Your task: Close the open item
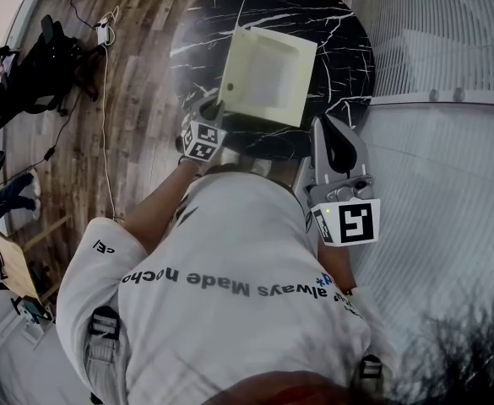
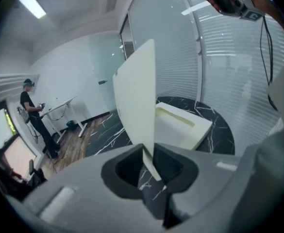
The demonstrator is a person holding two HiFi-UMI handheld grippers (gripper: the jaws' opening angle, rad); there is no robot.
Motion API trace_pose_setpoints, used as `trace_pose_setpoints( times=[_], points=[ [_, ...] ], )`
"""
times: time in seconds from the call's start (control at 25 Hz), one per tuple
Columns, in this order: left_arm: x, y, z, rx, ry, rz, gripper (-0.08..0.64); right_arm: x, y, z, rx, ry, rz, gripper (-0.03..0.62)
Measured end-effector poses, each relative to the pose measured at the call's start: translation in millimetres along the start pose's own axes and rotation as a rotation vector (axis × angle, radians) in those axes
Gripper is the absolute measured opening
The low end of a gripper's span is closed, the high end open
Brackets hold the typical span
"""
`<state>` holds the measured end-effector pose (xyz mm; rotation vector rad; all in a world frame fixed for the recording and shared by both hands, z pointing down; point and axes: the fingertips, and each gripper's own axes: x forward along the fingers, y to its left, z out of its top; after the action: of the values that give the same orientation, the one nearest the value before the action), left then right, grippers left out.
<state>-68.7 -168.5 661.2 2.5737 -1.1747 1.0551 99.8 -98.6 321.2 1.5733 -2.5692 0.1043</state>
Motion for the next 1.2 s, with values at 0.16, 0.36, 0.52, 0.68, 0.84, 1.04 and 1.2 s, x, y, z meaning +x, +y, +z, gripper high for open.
trace_pose_setpoints(
  times=[0.16,0.36,0.52,0.68,0.84,1.04,1.2],
  points=[
    [2,-15,7,0.111,0.029,0.004,0.061,-1,0,1,0.001,0.0,-0.003,0.002],
    [10,-40,18,0.278,0.051,-0.017,0.071,-1,0,2,0.0,-0.002,-0.005,0.002],
    [19,-61,23,0.366,0.061,-0.062,0.074,-2,-1,0,0.003,-0.001,-0.009,0.002],
    [25,-72,23,0.406,0.077,-0.097,0.078,-4,-2,-1,0.004,0.0,-0.012,0.002],
    [31,-80,20,0.442,0.099,-0.126,0.081,-4,-3,-3,0.008,0.002,-0.013,0.001],
    [38,-92,16,0.484,0.129,-0.164,0.086,-3,-3,-7,0.011,0.011,-0.015,0.002],
    [45,-104,13,0.523,0.159,-0.202,0.089,-1,-1,-12,0.015,0.02,-0.012,0.0]
  ],
)
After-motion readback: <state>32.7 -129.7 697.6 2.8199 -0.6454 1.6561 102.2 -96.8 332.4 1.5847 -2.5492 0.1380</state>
